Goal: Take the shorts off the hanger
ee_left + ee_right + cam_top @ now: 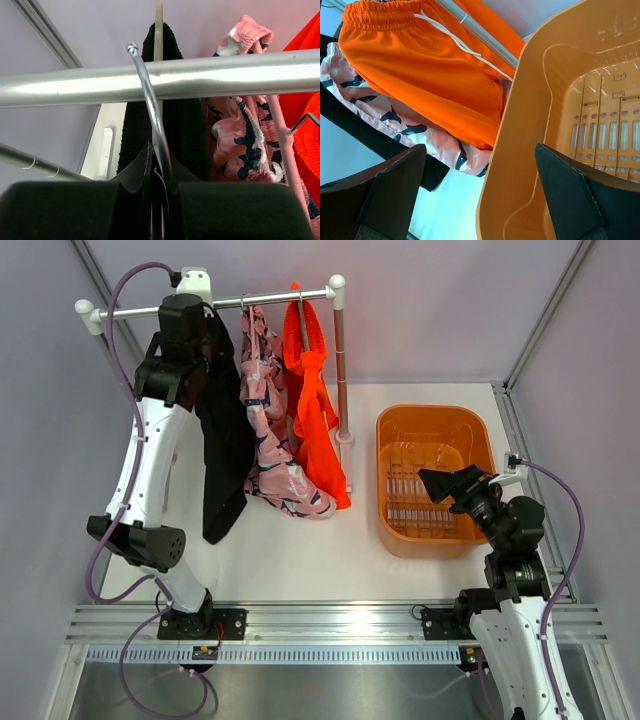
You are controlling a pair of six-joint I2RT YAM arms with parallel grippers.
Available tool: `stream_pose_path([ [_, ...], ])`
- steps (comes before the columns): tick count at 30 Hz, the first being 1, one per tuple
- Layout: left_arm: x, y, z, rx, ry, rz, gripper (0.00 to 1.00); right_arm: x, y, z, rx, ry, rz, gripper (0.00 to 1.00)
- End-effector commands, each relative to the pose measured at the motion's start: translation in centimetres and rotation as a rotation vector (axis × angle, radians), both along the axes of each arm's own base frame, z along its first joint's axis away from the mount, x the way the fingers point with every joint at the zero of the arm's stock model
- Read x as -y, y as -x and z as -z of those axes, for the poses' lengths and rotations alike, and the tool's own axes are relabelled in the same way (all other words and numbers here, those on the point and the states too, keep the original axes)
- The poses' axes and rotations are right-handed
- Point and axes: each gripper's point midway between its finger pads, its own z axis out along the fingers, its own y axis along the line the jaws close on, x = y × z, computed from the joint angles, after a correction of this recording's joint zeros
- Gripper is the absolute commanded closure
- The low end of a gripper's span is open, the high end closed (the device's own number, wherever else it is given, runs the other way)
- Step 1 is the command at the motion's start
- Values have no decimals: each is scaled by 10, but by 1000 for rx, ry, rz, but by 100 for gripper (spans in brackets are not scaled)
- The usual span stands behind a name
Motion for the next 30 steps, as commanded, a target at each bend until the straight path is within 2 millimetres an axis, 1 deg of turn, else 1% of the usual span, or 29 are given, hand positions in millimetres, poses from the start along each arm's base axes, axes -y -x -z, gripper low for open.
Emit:
stream_pose_path([
  [1,-6,24,-54,141,26,-20,100,-1,-1,-12,47,19,-16,1],
  [3,-3,26,-51,134,26,-13,100,-2,-1,-13,50,24,-23,1],
  [8,-2,34,-46,120,19,-18,100,-6,0,-19,62,56,-57,1],
  [12,-4,40,-42,108,16,-25,100,-9,-1,-17,48,74,-78,0],
  [14,-1,42,-37,100,39,-25,100,-9,-1,-14,41,80,-82,1],
  [15,-2,45,-39,106,42,-28,100,-10,-1,-13,37,80,-87,1],
  [17,0,47,-35,95,41,-25,100,-10,-1,-13,35,80,-91,0],
  [22,1,53,-31,79,36,-31,100,-11,1,-14,40,85,-100,0],
  [25,4,59,-28,69,32,-30,100,-14,0,-15,42,92,-124,0],
  [26,3,61,-27,65,29,-34,100,-17,2,-18,46,93,-143,1],
  [27,3,62,-22,55,26,-38,100,-19,1,-17,39,93,-155,1],
  [28,1,67,-25,62,30,-40,100,-20,1,-21,49,97,-165,1],
  [29,0,69,-25,64,32,-40,100,-22,0,-20,41,98,-182,1],
  [30,-1,71,-19,51,27,-45,100,-23,-1,-20,37,102,-191,1],
])
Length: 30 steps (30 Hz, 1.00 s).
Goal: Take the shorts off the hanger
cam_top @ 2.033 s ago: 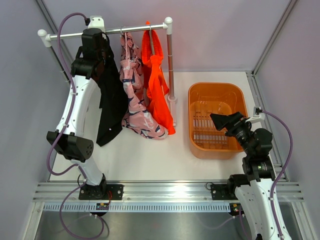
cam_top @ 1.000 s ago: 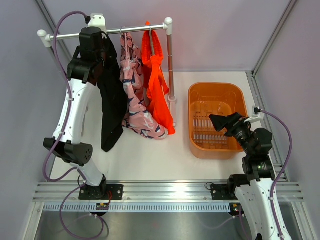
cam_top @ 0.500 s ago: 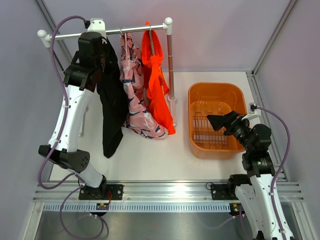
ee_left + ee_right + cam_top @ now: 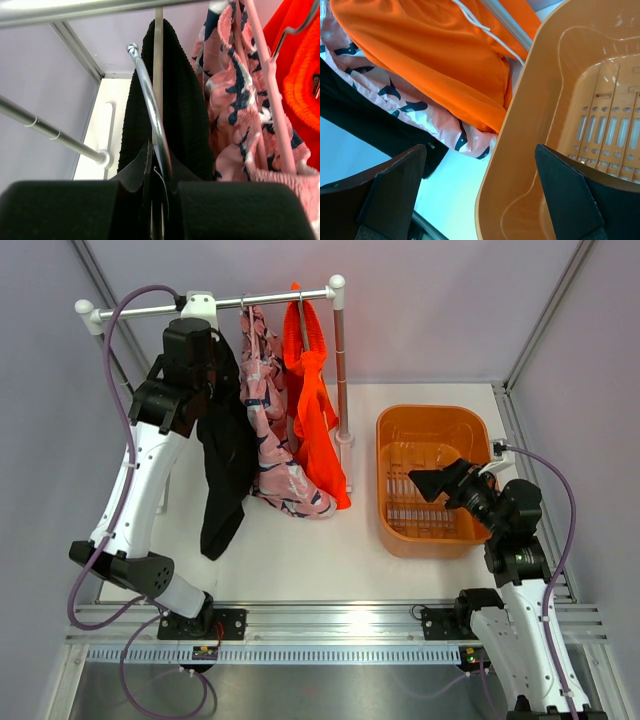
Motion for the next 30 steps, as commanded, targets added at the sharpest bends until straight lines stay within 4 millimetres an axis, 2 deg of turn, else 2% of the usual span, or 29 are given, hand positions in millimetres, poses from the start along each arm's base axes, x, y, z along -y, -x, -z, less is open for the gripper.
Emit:
stream_pose_path([
  [1,-14,23,-32,105,33,-46,100,-7,1,-25,70,29,-69,1],
  [3,-15,30,-32,108,43,-44,100,-10,0,-27,64,32,-91,0],
  [8,-15,42,-17,79,45,-38,100,-17,-2,-31,60,32,-129,1],
  [12,-19,57,-14,81,46,-37,100,-31,-2,-36,57,43,-178,4],
  [15,-20,64,-8,63,42,-31,100,-49,1,-44,64,67,-222,4],
  [17,-20,78,-5,58,47,-18,100,-75,12,-62,98,67,-308,4],
  [19,-18,79,0,48,43,-12,100,-81,12,-64,94,64,-327,4],
  [20,-19,84,1,44,45,-10,100,-86,14,-75,117,59,-341,5],
  [21,-18,87,2,40,47,-2,100,-97,18,-74,111,60,-383,5],
  [23,-16,93,9,21,46,12,100,-106,21,-87,133,55,-407,6],
  [25,-13,100,13,12,59,33,100,-123,25,-89,129,54,-455,7],
  [26,-12,103,16,8,60,39,100,-128,26,-99,152,51,-461,8],
  [27,-13,107,16,12,64,41,100,-136,24,-96,141,60,-475,8],
  [28,-13,109,18,8,62,44,100,-149,35,-99,148,63,-522,8],
  [29,-13,110,25,-10,58,46,100,-155,36,-108,180,75,-526,8],
  [30,-12,112,25,-11,61,53,100,-166,35,-106,176,90,-546,8],
])
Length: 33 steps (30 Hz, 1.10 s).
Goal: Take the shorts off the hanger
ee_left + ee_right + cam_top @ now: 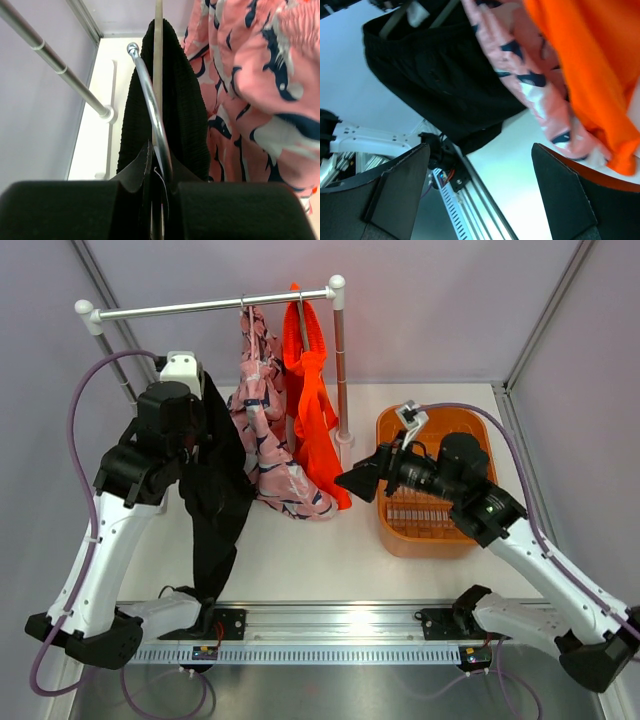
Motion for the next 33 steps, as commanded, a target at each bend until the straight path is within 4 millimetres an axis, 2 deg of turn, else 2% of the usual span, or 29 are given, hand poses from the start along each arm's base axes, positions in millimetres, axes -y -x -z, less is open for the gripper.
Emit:
stream_pose_path([
  [1,3,7,-12,60,48,20,100,-33,11,-30,130,6,-68,8],
  [2,4,9,-8,50,50,24,100,-44,6,-34,142,20,-62,8],
  [3,6,10,-7,46,57,37,100,-53,7,-35,155,33,-74,8],
  [4,7,14,-7,49,65,47,100,-66,15,-45,190,33,-107,8],
  [5,9,16,-3,38,71,53,100,-78,8,-37,176,56,-107,8],
  [6,11,18,-1,33,78,66,100,-85,6,-37,174,58,-113,8],
  [7,11,22,0,32,82,71,100,-93,3,-47,181,37,-114,8],
  [8,11,24,1,31,85,72,100,-100,1,-48,176,36,-115,8],
  [9,11,26,6,22,84,75,100,-113,-7,-35,147,59,-118,9],
  [12,7,34,11,17,83,71,100,-144,-19,-31,130,80,-135,9],
  [13,7,36,12,14,82,73,100,-152,-21,-43,144,73,-142,10],
  [14,6,39,12,16,86,76,100,-168,-28,-26,116,106,-150,11],
  [15,7,40,13,14,87,81,100,-178,-26,-23,109,115,-165,11],
  [16,6,41,16,5,83,82,100,-185,-26,-33,111,103,-173,11],
  [17,5,43,16,3,79,83,100,-198,-31,-18,86,124,-183,12],
  [18,5,44,16,6,79,85,100,-206,-30,-14,77,126,-192,12],
  [19,5,46,18,1,79,89,100,-211,-33,-20,71,114,-187,12],
  [21,6,49,17,3,85,99,100,-224,-41,-4,44,132,-176,13],
  [22,6,50,18,0,85,101,100,-228,-45,-7,40,126,-157,13],
  [23,6,51,18,0,87,106,100,-234,-51,4,22,143,-145,14],
  [25,6,56,18,0,91,114,100,-238,-63,3,14,138,-97,14],
  [26,5,57,17,1,90,116,100,-242,-68,14,1,151,-83,14],
  [30,5,64,18,-4,92,129,100,-251,-90,26,-16,154,6,14],
  [31,5,66,18,-3,95,134,100,-252,-96,24,-14,148,28,14],
  [33,4,68,21,-11,92,137,100,-258,-104,34,-27,154,54,15],
])
